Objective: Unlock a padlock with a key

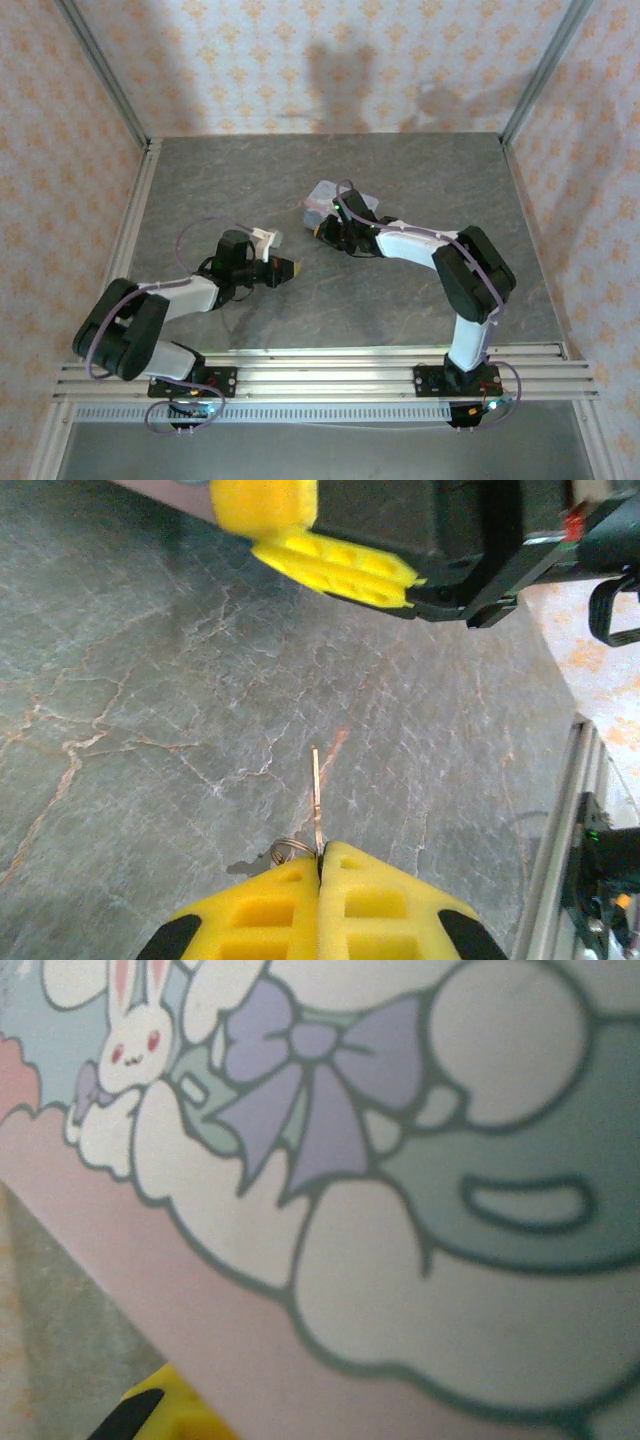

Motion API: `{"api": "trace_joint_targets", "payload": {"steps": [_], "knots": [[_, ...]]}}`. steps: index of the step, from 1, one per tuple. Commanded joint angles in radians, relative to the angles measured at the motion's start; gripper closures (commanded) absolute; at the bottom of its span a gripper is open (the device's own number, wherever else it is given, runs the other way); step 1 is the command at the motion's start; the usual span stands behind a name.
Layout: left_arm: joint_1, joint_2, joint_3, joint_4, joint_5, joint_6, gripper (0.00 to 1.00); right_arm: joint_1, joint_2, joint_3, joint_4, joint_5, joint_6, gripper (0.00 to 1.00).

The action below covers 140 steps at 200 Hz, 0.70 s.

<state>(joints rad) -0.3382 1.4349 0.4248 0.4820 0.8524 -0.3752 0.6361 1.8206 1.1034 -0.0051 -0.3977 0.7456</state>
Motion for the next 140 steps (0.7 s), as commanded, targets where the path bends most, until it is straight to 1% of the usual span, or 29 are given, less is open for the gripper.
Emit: {"api": "trace_joint_targets", "payload": {"steps": [1,16,38,64,88,108,140], "knots": [[0.026,0.068,0.037,0.132,0.125,-0.029,1.00,-0.024,-0.045,-0.024,0.098,-0.093,0.053,1.00],[0.034,0.108,0.063,0.130,0.151,-0.016,1.00,-0.042,-0.050,-0.030,0.109,-0.139,0.058,1.00],[0.054,0.154,0.088,0.148,0.183,-0.013,1.00,-0.069,-0.060,-0.020,0.077,-0.202,0.028,1.00],[0.081,0.205,0.121,0.163,0.237,0.000,1.00,-0.093,-0.058,0.014,0.008,-0.294,-0.029,1.00],[0.094,0.255,0.156,0.170,0.270,0.011,1.00,-0.099,-0.057,0.060,-0.077,-0.354,-0.091,1.00],[0.102,0.289,0.181,0.195,0.286,-0.007,1.00,-0.105,-0.052,0.089,-0.113,-0.397,-0.107,1.00],[0.105,0.324,0.207,0.237,0.322,-0.039,1.00,-0.113,-0.040,0.121,-0.119,-0.460,-0.098,1.00]]}}
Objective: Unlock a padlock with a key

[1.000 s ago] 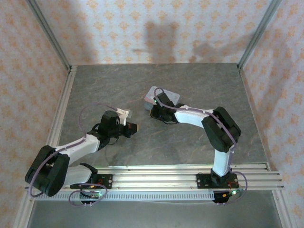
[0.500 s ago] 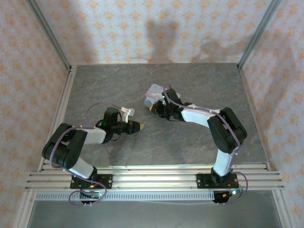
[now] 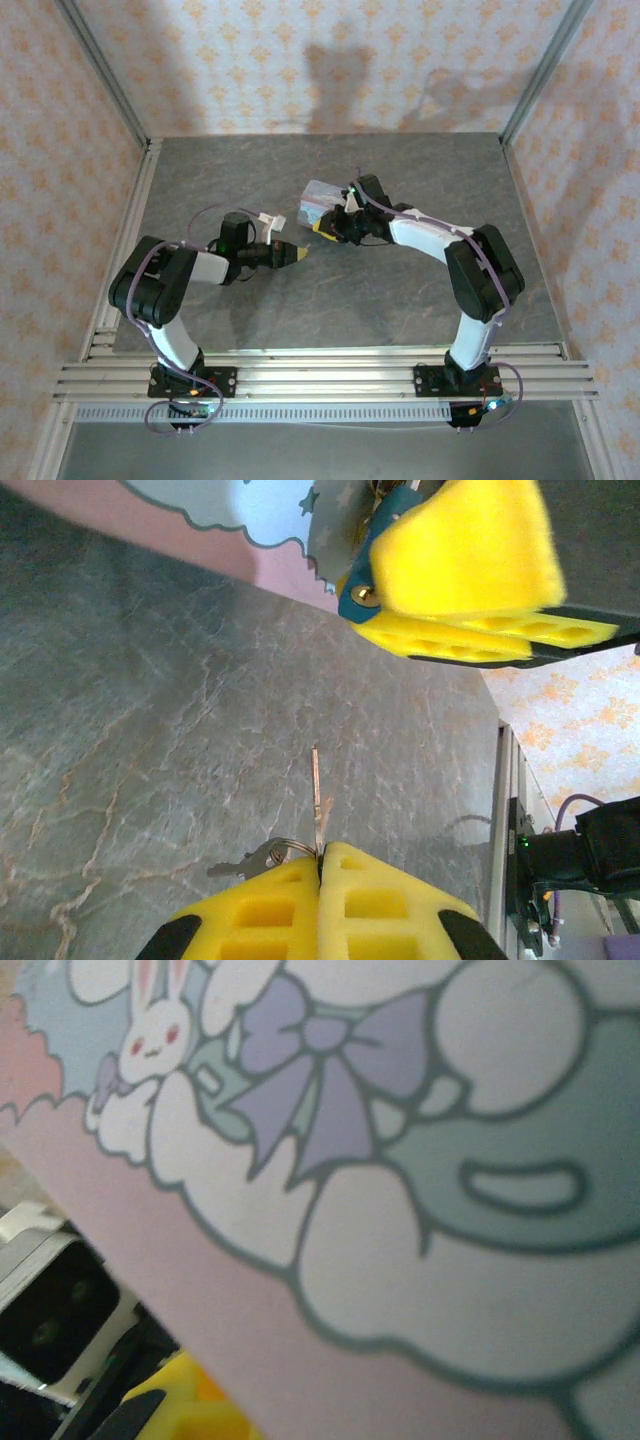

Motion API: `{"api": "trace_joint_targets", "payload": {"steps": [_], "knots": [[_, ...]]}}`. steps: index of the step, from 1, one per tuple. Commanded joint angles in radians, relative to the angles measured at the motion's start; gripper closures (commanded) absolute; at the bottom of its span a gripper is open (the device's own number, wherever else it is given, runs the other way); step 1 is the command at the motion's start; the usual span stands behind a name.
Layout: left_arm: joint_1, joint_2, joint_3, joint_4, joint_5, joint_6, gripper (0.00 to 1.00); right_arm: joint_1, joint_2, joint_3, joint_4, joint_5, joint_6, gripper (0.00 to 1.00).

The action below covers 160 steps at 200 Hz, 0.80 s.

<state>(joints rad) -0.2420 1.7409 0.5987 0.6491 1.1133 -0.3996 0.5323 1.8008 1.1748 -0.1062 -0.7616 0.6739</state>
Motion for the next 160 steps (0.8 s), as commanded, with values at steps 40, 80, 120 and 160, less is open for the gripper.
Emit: {"api": "trace_joint_targets", "payload": {"steps": [40,80,120,160], "knots": [[0.011,0.030,0.038,0.092,0.096,-0.026,1.00,-0.032,-0.015,0.052,-0.038,-0.143,-0.042,1.00],[0.011,0.024,0.054,0.075,0.124,-0.022,1.00,-0.045,0.003,0.080,-0.115,-0.197,-0.114,1.00],[0.012,-0.009,0.071,0.004,0.125,0.010,1.00,-0.046,0.023,0.116,-0.183,-0.245,-0.177,1.00],[0.009,-0.029,0.073,-0.011,0.117,0.019,1.00,-0.047,0.029,0.138,-0.221,-0.263,-0.205,1.00]]}}
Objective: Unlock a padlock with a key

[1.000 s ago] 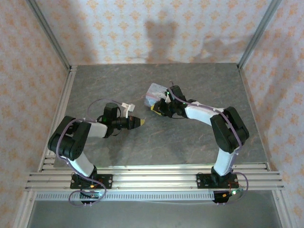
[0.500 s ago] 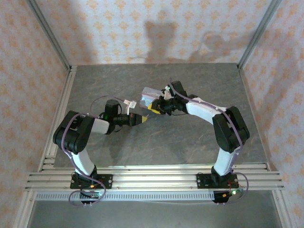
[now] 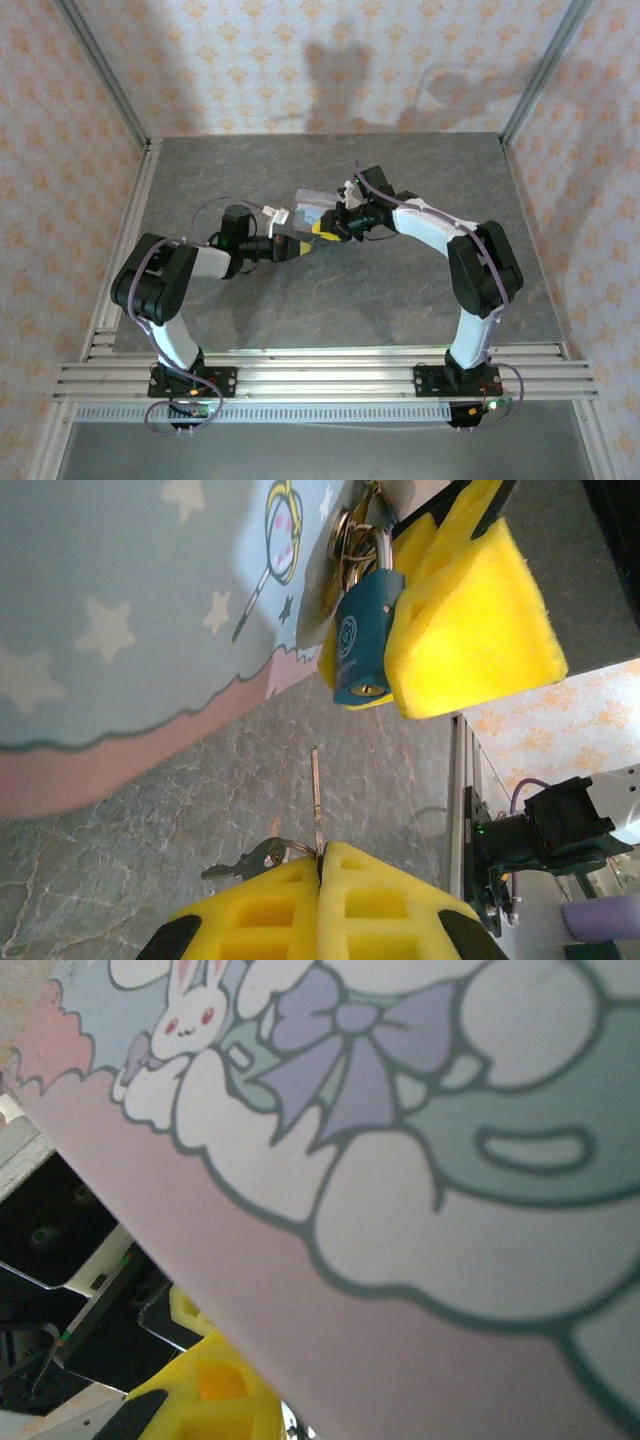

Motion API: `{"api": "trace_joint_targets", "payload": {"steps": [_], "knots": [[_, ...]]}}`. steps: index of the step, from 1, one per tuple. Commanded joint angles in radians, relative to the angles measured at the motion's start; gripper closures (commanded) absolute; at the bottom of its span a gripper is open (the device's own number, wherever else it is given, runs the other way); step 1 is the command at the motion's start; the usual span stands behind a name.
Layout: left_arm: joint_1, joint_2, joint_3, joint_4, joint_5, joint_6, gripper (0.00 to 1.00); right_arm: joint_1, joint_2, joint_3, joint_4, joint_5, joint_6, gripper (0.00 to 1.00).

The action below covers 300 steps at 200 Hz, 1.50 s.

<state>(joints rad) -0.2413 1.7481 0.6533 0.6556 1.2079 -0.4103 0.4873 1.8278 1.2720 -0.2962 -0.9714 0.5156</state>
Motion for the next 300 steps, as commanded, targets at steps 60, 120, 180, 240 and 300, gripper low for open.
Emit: {"api": "trace_joint_targets", "payload": {"steps": [60,120,180,240,300], "knots": [[0.001,-0.065,0.017,-0.017,0.013,0.035,1.00,-0.003,0.001,0.039,-0.028,-0.046,-0.030,1.00],[-0.013,-0.090,0.010,-0.067,-0.011,0.078,1.00,-0.003,0.005,0.044,-0.037,-0.039,-0.019,1.00],[-0.036,-0.109,0.030,-0.128,-0.040,0.133,1.00,-0.003,0.001,0.045,-0.041,-0.036,0.002,1.00],[-0.036,-0.114,0.040,-0.127,-0.075,0.125,1.00,-0.003,-0.001,0.038,-0.053,-0.043,0.002,1.00],[-0.036,-0.109,0.048,-0.099,-0.079,0.097,1.00,-0.003,-0.004,0.033,-0.061,-0.041,-0.002,1.00]]}}
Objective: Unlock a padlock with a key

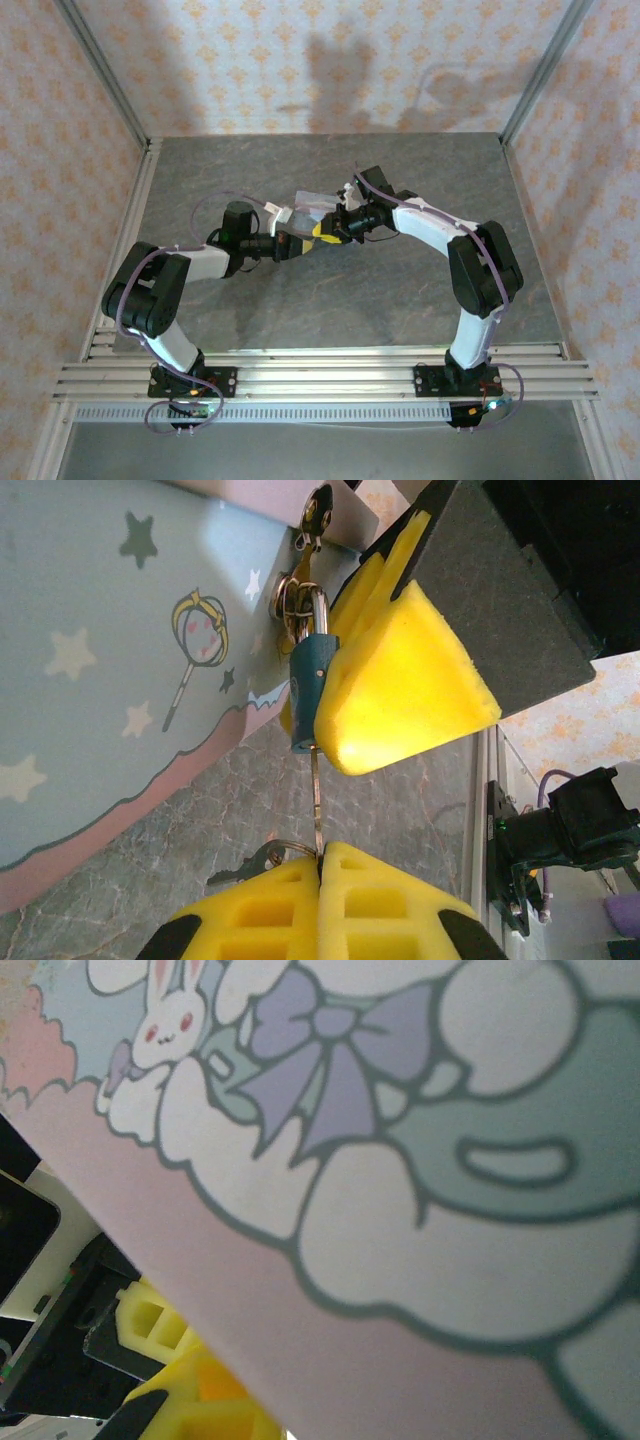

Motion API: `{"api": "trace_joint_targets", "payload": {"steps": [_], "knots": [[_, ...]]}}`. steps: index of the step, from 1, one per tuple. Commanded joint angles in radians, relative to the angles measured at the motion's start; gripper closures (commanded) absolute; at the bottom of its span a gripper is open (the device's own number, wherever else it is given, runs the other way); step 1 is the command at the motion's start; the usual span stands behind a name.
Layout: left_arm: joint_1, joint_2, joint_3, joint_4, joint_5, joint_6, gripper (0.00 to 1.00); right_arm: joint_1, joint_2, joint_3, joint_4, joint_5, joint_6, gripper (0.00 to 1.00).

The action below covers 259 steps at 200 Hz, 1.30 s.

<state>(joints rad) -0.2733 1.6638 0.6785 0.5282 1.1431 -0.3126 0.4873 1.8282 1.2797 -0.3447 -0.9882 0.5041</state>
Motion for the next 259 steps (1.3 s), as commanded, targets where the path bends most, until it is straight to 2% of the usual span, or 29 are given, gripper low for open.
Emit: {"api": "trace_joint_targets", "payload": {"steps": [1,185,222,259], "knots": [[-0.003,-0.025,0.023,0.030,-0.014,-0.001,1.00,-0.003,-0.004,0.026,-0.013,-0.024,0.009,1.00],[-0.007,-0.006,0.003,0.164,-0.071,-0.109,1.00,-0.003,0.001,0.005,0.023,-0.063,0.057,1.00],[-0.042,0.011,0.012,0.186,-0.109,-0.132,1.00,-0.003,-0.006,-0.002,0.055,-0.076,0.100,1.00],[-0.025,0.003,-0.007,0.199,-0.149,-0.138,1.00,-0.003,-0.018,0.003,0.019,-0.081,0.100,1.00]]}}
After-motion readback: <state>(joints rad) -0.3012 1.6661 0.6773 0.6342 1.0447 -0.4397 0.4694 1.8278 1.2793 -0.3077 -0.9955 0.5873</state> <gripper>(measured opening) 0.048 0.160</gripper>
